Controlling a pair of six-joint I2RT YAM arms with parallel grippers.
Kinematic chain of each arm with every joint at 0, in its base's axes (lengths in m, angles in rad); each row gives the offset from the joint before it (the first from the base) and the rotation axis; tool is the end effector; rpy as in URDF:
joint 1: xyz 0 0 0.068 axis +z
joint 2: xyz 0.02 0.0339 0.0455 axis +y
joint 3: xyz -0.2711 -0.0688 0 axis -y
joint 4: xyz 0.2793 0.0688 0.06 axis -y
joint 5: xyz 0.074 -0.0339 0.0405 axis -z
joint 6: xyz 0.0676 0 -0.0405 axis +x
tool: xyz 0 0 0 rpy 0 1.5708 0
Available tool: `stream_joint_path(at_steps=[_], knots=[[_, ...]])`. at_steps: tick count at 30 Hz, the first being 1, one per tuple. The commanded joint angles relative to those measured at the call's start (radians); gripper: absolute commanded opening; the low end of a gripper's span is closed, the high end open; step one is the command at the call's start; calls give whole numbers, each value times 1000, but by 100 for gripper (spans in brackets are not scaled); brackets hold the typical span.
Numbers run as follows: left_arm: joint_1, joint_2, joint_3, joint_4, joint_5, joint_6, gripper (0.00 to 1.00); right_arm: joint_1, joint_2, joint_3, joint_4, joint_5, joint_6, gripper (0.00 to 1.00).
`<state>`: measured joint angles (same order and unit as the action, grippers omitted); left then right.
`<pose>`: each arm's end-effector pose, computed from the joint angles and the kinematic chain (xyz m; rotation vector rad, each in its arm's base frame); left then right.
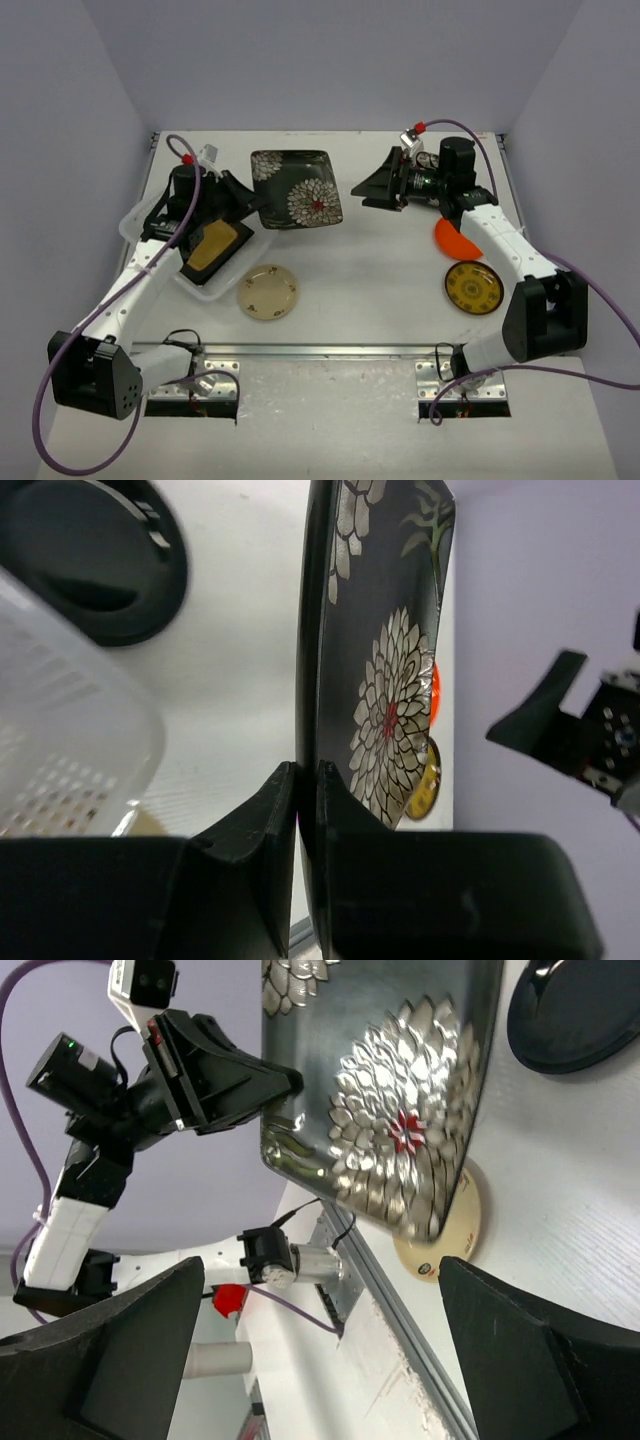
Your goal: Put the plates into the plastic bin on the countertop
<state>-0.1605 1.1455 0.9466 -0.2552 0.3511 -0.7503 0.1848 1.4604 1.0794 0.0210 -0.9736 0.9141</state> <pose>0.3095 -0.0737 0.3038 -0.3894 2.0862 -0.9155 0.3599 0.1241 0.2953 0.0288 2.1313 1.6268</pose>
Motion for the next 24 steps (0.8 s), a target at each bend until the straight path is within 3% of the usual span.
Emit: stream_joint_path(at_steps=[1,7,10,13,24], knots=[[98,-200,-4,28,-250,-166,0,-8,-9,12,-56,37,-95,99],[317,-302,-32,-156,-337,-189,0,-28,-43,-45,-76,78,-123,99],[419,-269,-22,-225,-371,-148,0,-31,-78,-79,-76,92,-135,99],[496,-212,-40,-226,-316,-112,0,-33,-95,-110,-78,108,-152,99],[530,-169,-158,-132,-265,-58,0,-58,-132,-183,-106,151,-205,99]])
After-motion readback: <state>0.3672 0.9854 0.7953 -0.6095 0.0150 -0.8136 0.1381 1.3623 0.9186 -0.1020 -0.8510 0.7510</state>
